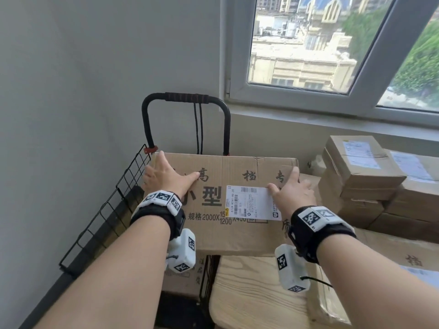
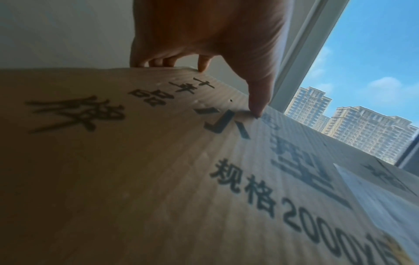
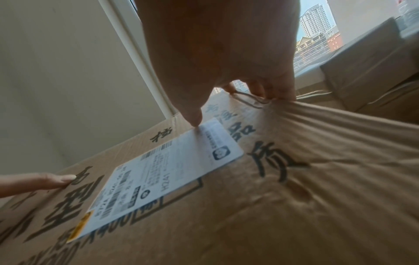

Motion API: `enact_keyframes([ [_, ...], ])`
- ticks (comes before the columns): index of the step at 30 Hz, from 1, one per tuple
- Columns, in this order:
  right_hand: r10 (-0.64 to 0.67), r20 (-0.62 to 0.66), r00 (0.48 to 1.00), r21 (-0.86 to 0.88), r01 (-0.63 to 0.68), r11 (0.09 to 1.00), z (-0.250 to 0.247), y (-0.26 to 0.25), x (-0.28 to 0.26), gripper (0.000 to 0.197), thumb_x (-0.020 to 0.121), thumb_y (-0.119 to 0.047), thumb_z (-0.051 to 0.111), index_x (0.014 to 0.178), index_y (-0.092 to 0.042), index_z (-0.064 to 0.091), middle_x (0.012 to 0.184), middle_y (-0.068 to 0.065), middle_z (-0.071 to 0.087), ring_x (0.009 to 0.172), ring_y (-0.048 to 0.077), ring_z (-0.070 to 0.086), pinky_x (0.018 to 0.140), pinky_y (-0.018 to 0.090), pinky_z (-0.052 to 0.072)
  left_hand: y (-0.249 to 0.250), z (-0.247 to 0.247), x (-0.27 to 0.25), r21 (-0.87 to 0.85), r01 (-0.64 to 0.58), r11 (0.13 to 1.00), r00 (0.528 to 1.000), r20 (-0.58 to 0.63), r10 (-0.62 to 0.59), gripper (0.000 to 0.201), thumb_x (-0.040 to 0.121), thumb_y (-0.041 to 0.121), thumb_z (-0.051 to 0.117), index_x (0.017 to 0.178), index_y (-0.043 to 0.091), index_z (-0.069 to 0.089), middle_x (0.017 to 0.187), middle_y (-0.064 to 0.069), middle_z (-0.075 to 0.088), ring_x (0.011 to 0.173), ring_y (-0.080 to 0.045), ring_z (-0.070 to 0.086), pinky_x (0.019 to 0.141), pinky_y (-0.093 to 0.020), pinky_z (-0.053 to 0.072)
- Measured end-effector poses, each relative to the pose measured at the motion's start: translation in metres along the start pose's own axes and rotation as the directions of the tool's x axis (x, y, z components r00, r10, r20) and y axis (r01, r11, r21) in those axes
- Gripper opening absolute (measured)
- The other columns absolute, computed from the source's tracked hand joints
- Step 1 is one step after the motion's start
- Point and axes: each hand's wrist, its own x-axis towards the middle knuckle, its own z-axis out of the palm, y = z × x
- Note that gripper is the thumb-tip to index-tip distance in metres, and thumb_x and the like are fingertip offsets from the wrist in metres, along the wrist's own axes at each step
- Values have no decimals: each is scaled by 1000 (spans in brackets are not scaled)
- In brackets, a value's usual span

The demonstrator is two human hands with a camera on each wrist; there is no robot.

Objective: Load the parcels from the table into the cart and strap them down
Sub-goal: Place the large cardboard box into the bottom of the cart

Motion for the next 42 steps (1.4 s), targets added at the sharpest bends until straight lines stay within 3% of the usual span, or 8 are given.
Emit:
enact_keyframes([
  [8,-41,-5,999,90,41,995,24,-40,56,93,90,-50,52,154,-16,-6,142,23,31,126,40,41,101,47,40,5,-5,44,-183,54,982,989,-126,-78,128,61,55,83,154,13,5,153,-12,27,141,-29,28,113,-45,29],
  [13,-86,19,996,122,83,989,31,-58,89,87,86,-53,59,144,0,21,138,18,36,123,34,45,102,44,42,-2,-5,70,-283,301,911,936,-98,-339,103,62,58,81,135,-3,43,140,-17,42,126,-33,48,102,-40,43],
  [15,-83,53,995,127,76,989,33,-59,95,78,83,-53,63,135,-2,35,130,16,42,116,31,49,98,44,46,-9,1,75,-278,334,901,929,-68,-365,97,62,57,81,132,0,47,136,-16,44,120,-34,53,96,-40,46],
  [17,-66,83,994,144,53,988,36,-59,100,76,81,-52,66,132,-3,40,126,15,44,113,29,50,95,43,48,-11,7,82,-283,318,905,935,-62,-348,102,63,56,80,142,8,37,143,-14,41,129,-34,45,104,-46,41],
  [20,-61,76,995,192,45,980,46,-65,106,75,78,-48,68,133,-4,39,126,14,44,114,28,49,95,43,48,-14,15,99,-353,325,877,936,-13,-352,112,68,54,78,153,23,13,154,-10,29,141,-33,31,111,-53,32],
  [24,-43,48,998,208,32,978,61,-77,113,74,79,-47,66,133,-6,37,125,13,42,113,30,49,96,46,48,-32,30,119,-361,334,870,937,30,-347,120,59,58,81,151,33,9,154,-9,29,140,-32,31,109,-57,33],
  [37,109,1,994,194,-107,975,138,-162,115,70,84,-44,62,136,-3,37,128,16,43,115,32,49,100,44,44,-96,43,234,-343,298,891,955,118,-274,117,56,50,87,150,17,24,148,-7,41,134,-30,42,109,-50,37],
  [42,182,-22,983,216,-173,961,169,-206,123,67,79,-43,62,132,-8,41,125,14,44,115,32,47,98,46,45,-133,59,288,-391,341,855,939,189,-288,126,28,71,76,139,25,38,131,-1,57,119,-28,56,97,-51,48],
])
